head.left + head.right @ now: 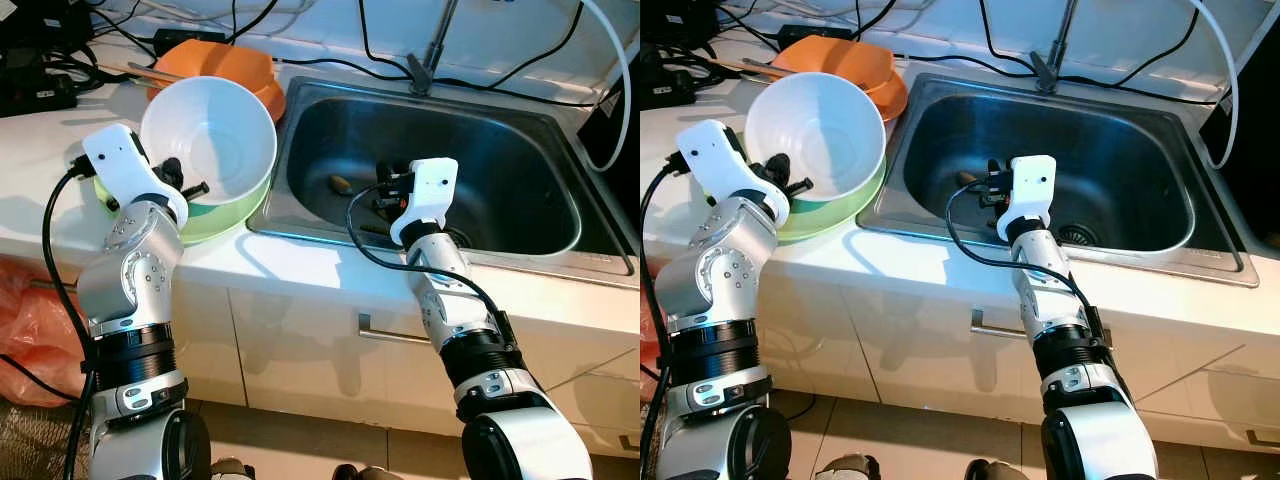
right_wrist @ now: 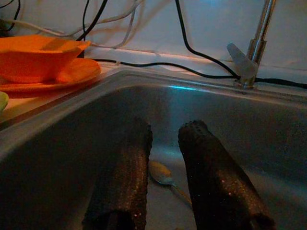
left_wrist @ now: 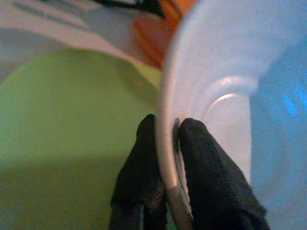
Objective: Kitchen organization
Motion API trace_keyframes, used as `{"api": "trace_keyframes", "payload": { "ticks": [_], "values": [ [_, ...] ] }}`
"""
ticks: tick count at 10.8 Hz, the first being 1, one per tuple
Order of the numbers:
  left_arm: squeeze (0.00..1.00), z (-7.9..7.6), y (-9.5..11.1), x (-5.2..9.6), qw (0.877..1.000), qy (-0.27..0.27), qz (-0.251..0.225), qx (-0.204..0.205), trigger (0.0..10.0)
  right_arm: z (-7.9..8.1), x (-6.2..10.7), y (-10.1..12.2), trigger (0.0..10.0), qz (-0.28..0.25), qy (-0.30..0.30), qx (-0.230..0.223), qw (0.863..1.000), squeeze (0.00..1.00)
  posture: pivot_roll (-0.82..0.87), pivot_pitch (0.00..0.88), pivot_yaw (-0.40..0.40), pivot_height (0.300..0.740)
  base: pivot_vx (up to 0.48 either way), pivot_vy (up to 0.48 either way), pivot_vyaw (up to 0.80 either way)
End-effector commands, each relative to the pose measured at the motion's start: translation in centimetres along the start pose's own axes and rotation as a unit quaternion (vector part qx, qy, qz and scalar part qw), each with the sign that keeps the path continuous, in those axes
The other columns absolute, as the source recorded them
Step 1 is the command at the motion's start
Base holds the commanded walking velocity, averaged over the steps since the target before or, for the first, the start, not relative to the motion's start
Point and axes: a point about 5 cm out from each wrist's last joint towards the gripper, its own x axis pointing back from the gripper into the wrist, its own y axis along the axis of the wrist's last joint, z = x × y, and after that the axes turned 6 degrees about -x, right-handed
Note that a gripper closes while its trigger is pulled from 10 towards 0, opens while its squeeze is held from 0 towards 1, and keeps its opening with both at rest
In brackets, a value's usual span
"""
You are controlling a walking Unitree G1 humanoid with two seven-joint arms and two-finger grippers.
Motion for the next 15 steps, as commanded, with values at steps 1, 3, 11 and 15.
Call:
{"api": "trace_keyframes", "payload": {
  "ticks": [1, 3, 11, 15],
  "values": [
    [0.0, -0.4, 0.0, 0.1, 1.0, -0.01, 0.0, -0.006, 0.0, -0.3, 0.1, -0.1, 10.0, 0.002, -0.006, -0.006, 1.0, 0.0, 0.15, 0.081, -0.09, 0.74, 0.0, 0.0, 0.0],
    [0.0, -0.6, 0.0, 0.1, 1.0, -0.013, -0.004, -0.01, 0.0, -0.2, 0.1, -0.1, 10.0, 0.003, -0.005, -0.007, 1.0, 0.0, 0.15, 0.08, -0.09, 0.74, 0.0, 0.0, 0.0],
    [0.0, -4.0, 4.8, 2.0, 0.972, -0.129, -0.195, 0.032, 0.0, -0.3, 0.0, 0.0, 10.0, 0.001, -0.009, -0.01, 1.0, 0.0, 0.15, 0.089, -0.095, 0.74, 0.0, 0.0, 0.0],
    [0.0, -7.5, 3.5, 2.8, 0.956, -0.207, -0.207, 0.004, 10.0, -0.3, -0.1, 0.3, 10.0, -0.003, -0.011, -0.016, 1.0, 0.0, 0.15, 0.089, -0.092, 0.74, 0.0, 0.0, 0.0]
  ]
}}
